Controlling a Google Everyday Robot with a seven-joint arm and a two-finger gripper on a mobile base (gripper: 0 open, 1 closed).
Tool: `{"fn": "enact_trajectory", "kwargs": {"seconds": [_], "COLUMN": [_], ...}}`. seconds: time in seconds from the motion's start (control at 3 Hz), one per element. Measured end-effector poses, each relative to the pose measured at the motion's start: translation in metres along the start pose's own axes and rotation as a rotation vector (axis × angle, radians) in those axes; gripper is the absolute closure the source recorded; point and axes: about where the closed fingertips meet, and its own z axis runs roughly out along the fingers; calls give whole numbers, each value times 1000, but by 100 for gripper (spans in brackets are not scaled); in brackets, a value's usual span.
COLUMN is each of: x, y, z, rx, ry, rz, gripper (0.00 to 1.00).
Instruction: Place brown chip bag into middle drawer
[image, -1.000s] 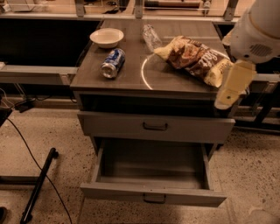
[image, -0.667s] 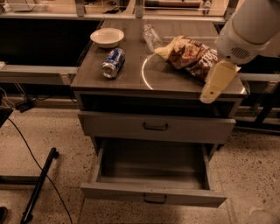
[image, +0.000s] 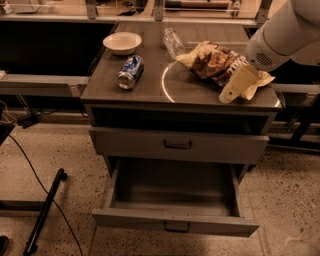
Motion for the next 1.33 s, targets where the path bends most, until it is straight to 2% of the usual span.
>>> {"fn": "enact_trajectory", "kwargs": {"seconds": [0.33,0.67,1.0,1.33], "x": [2,10,21,27], "y": [-22,-44,-62,-66], "z": [20,37,64,79], "rx": [40,81,87,78], "ry": [-35,-39,-28,-17], "rz": [77,127,168,184], "gripper": [0,0,27,50]}}
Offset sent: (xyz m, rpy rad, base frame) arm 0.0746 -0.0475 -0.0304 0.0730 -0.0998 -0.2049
